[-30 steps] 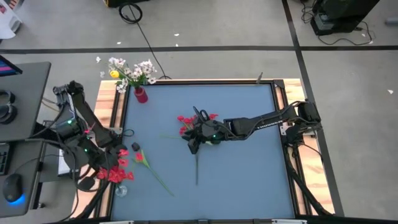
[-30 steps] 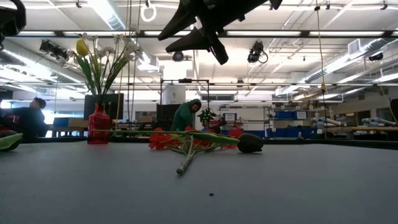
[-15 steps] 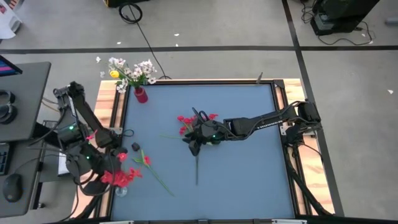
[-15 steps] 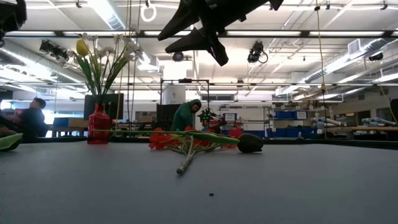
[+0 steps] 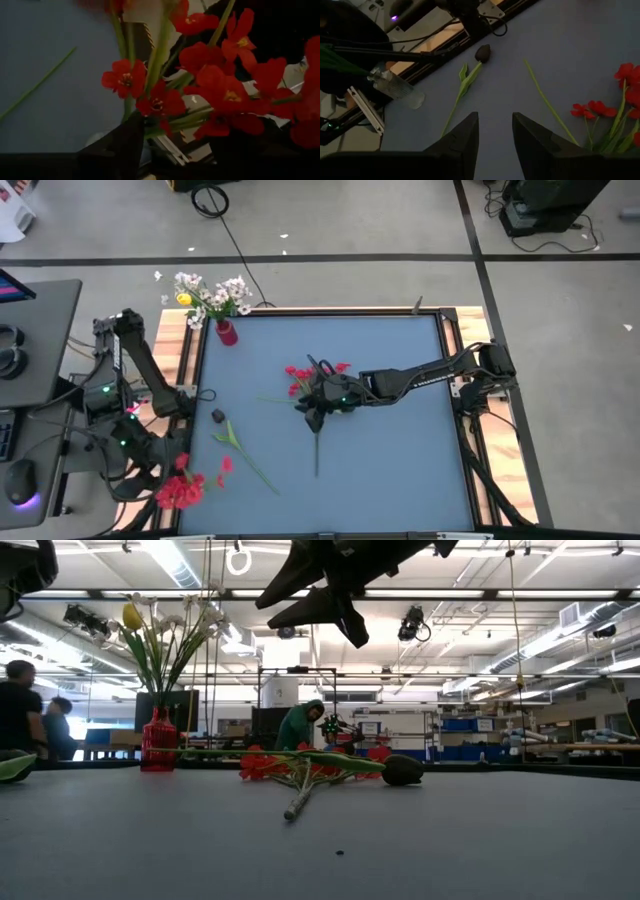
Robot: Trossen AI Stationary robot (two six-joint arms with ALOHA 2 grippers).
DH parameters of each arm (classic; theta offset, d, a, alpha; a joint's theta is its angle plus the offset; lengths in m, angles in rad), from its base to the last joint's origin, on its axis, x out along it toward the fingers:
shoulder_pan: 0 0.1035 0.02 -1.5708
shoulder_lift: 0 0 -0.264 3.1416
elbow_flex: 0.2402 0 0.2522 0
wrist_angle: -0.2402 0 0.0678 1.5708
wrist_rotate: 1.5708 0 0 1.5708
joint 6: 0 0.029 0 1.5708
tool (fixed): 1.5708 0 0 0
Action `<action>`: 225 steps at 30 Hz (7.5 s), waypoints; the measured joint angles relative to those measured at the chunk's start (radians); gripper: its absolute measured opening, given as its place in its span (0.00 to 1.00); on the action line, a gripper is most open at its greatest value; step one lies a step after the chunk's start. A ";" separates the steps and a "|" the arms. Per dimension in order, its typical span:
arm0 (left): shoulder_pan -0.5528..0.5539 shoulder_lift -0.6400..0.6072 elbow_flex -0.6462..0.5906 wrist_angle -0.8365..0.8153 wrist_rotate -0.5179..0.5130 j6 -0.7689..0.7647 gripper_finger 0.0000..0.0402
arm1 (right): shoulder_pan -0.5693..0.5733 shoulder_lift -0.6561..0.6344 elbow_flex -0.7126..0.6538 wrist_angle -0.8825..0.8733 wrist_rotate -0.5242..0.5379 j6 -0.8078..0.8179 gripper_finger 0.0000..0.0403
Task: Sort flowers into vase by color
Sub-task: Put the top red flowers into the transparent vase, then put the right black tulip flower into the transparent vase
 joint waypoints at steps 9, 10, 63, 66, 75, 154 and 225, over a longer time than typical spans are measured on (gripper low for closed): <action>-0.039 -0.014 0.017 0.017 0.002 -0.090 0.54 | 0.010 0.000 0.000 0.002 0.003 -0.092 0.39; -0.039 -0.014 0.026 0.025 0.002 -0.091 0.54 | 0.011 0.000 0.000 0.002 0.003 -0.095 0.41; 0.736 -0.058 -0.204 0.034 -0.247 0.146 0.40 | -0.015 0.087 0.011 -0.398 0.059 0.421 0.48; 0.836 -0.032 -0.270 0.152 -0.160 0.238 0.40 | -0.007 0.087 0.011 -0.416 0.075 0.536 0.47; 1.043 0.056 -0.313 0.264 -0.033 0.450 0.40 | 0.008 0.013 0.010 -0.591 0.096 0.581 0.47; 1.349 0.486 -0.244 0.653 0.283 0.904 0.01 | -0.049 -0.260 -0.057 -0.612 -0.011 0.471 0.47; 1.349 0.264 -0.245 1.007 0.537 0.575 0.33 | -0.224 -0.229 0.169 -0.331 -0.348 -0.469 0.00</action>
